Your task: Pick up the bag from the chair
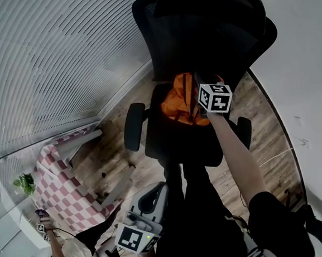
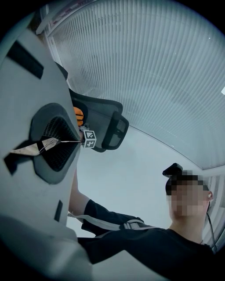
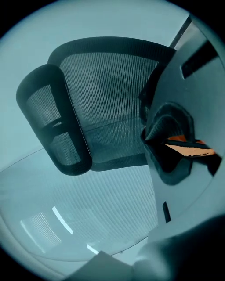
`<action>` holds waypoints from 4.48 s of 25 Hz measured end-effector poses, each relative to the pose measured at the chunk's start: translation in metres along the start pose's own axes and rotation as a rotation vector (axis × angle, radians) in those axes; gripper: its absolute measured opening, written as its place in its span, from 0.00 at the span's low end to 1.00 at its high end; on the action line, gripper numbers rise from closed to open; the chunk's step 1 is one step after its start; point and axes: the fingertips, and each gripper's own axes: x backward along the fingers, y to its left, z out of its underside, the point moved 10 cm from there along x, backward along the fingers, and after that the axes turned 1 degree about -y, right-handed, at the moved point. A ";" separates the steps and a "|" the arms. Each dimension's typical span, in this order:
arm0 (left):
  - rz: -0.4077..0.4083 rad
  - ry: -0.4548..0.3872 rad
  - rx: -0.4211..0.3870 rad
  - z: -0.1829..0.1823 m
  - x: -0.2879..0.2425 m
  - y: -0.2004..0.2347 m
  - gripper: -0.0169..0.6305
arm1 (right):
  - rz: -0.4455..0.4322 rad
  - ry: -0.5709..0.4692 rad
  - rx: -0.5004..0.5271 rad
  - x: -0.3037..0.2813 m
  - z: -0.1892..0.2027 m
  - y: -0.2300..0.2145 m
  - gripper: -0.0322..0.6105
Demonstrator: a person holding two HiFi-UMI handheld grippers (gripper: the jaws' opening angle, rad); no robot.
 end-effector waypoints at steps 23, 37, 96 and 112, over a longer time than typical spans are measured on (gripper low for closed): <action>0.118 -0.039 -0.126 0.015 0.082 0.002 0.08 | -0.024 -0.072 -0.049 0.123 0.033 0.071 0.09; 0.225 -0.108 -0.202 0.032 0.192 0.056 0.08 | 0.063 -0.183 0.037 0.222 0.033 0.146 0.09; 0.424 -0.139 -0.303 0.262 0.486 -0.106 0.08 | -0.012 -0.449 0.099 0.816 0.322 0.357 0.09; 0.457 -0.130 -0.332 0.277 0.519 -0.110 0.08 | -0.035 -0.485 0.142 0.855 0.346 0.393 0.09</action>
